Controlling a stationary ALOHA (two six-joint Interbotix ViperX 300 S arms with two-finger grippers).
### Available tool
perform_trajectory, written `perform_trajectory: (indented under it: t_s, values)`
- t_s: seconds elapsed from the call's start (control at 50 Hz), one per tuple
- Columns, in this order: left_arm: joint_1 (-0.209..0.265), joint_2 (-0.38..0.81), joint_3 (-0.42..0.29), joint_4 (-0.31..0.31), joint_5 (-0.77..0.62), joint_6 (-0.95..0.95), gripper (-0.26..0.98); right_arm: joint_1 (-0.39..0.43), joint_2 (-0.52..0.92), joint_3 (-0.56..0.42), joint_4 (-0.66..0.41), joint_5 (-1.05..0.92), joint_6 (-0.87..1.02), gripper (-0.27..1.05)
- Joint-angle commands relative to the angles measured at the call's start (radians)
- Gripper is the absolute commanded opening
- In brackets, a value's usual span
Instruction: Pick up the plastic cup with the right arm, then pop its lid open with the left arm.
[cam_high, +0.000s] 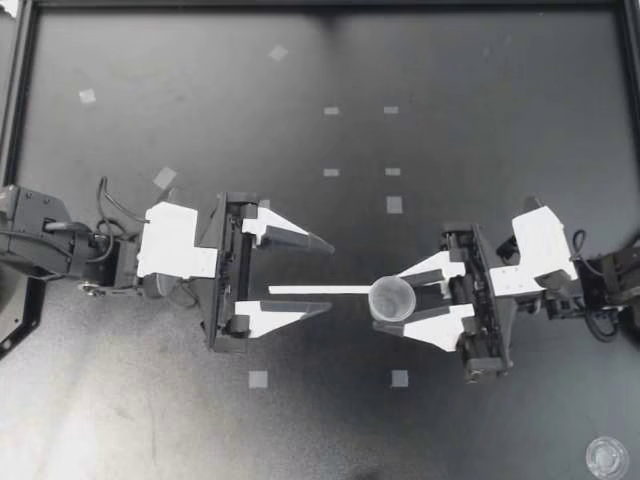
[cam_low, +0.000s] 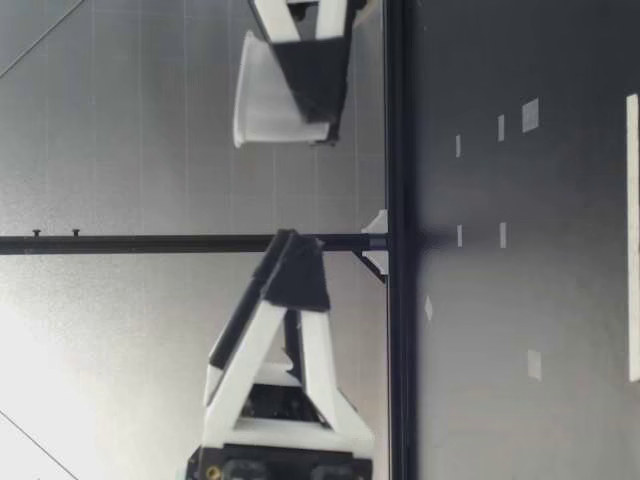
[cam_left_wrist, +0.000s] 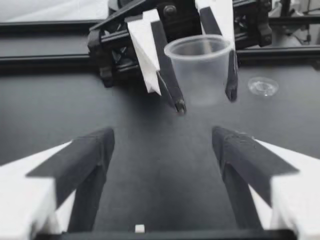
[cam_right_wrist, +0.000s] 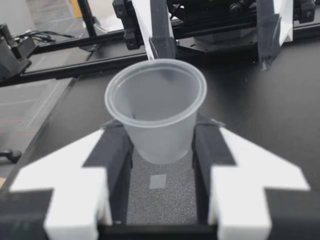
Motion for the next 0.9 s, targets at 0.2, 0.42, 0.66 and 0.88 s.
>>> perform_trajectory:
  t_s: [0.2,0.42,0.66,0.88]
  values:
    - [-0.006,-0.012,-0.012,-0.002,-0.041,-0.051,0.7,0.006,-0.003,-0.018,-0.002,-0.002,0.0,0.36]
    - [-0.006,-0.003,-0.012,-0.002,-0.041,-0.052,0.7,0.006,-0.003,-0.018,-0.002,0.014,0.0,0.36]
    - [-0.006,-0.003,-0.012,-0.002,-0.041,-0.049,0.7,0.006,-0.008,-0.018,-0.002,0.034,0.0,0.36]
    - [-0.006,-0.002,-0.012,-0.002,-0.041,-0.049,0.7,0.006,-0.006,-0.02,-0.002,0.035,0.0,0.36]
